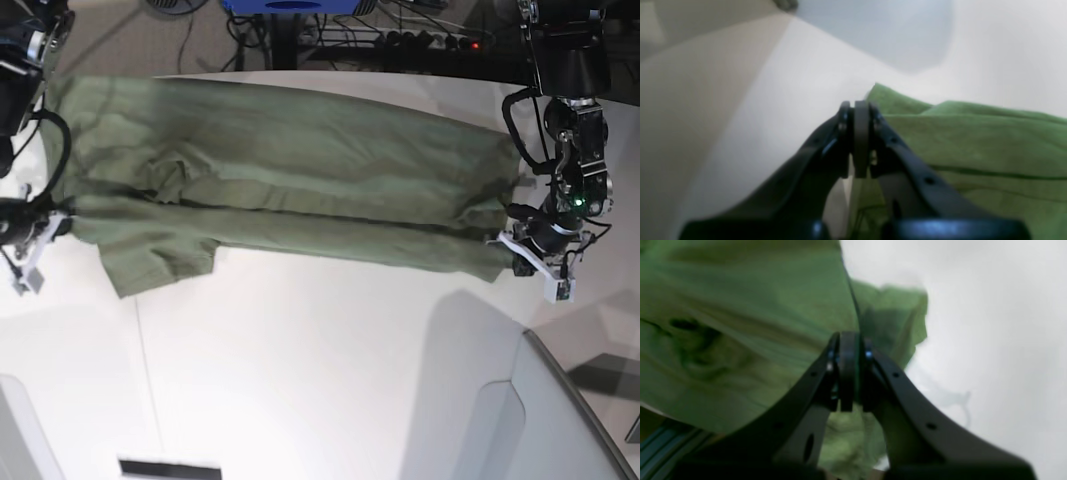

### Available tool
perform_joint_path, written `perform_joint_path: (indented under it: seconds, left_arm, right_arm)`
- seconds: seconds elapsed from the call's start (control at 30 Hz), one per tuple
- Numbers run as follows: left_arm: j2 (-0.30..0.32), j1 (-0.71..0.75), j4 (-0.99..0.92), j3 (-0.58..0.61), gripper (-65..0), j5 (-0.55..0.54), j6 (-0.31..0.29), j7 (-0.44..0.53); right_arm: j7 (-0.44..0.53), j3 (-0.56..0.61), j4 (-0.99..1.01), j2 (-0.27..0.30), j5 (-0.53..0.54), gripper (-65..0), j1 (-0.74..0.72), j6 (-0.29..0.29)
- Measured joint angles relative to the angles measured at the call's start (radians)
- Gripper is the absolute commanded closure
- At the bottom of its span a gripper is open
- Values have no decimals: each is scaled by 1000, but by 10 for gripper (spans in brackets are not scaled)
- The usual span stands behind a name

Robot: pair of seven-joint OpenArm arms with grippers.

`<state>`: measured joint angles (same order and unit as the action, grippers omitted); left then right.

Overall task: Layout the t-shirt on the table in an organized manner, then fold the t-shirt properly
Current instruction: 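Lift the shirt's side edges with both grippers and fold them over, then open both grippers and move them to the folded strip's ends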

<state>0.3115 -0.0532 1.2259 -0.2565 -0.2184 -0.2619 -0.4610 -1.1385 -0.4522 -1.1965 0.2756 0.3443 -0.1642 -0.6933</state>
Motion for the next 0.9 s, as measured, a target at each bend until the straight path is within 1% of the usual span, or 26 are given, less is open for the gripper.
perform_joint_path:
  seconds: [0.07, 0.17, 0.2, 0.3, 0.37, 0.47, 0.5, 0.53, 0.6, 0.7, 0.73, 0.77, 0.8, 0.83, 0.87, 0.9]
  left_arm:
    - [-12, 1, 0, 0, 0, 3, 2, 0]
    - [-14, -3, -16, 1, 0, -1, -1, 6]
    - [-14, -6, -29, 1, 0, 0, -1, 6]
    - [-2, -8, -55, 40, 0, 1, 2, 4]
    - [-6, -9, -64, 53, 0, 0, 2, 39]
    - [-9, -14, -82, 55, 0, 0, -1, 44]
    - [-8, -13, -83, 55, 0, 1, -1, 43]
    - [-6, -11, -84, 55, 0, 1, 0, 42]
    - [-6, -11, -84, 55, 0, 1, 0, 42]
    - [-6, -13, -84, 55, 0, 0, -1, 43]
    - [-1, -13, -84, 55, 0, 0, -1, 41]
    - [5, -12, -84, 55, 0, 0, -1, 42]
    - [11, -12, -84, 52, -77, 0, -1, 42]
    - [13, -13, -82, 43, -173, 0, -1, 43]
    - [16, -13, -81, 41, -255, 1, 0, 44]
    - [25, -13, -81, 41, -357, 0, 2, 41]
  right_arm:
    - [1, 0, 13, -17, 0, -14, 15, 0]
    - [-6, 0, 26, -18, -11, -14, 37, 0]
    - [5, 0, 26, -13, -10, -14, 38, 0]
    - [82, 0, 24, -7, -5, -14, 49, 0]
    - [84, 1, 24, -8, -3, -23, 66, 0]
    - [80, 0, 31, -7, -10, -29, 78, 0]
    - [80, 0, 40, -7, -10, -50, 73, 0]
    - [80, 0, 46, -8, -10, -87, 66, 0]
    - [81, 1, 46, -7, 0, -198, 62, 0]
    - [80, 0, 46, 13, -7, -378, 63, 0]
    - [79, 0, 34, 16, -14, -416, 66, 0]
    - [75, 0, 9, 16, -14, -426, 71, 2]
    - [72, 0, -27, 14, -12, -426, 74, 0]
    - [75, 0, -62, 13, -7, -428, 74, 0]
    - [77, 1, -87, 12, -6, -431, 69, 0]
    - [81, 5, -111, 8, -8, -432, 59, 0]
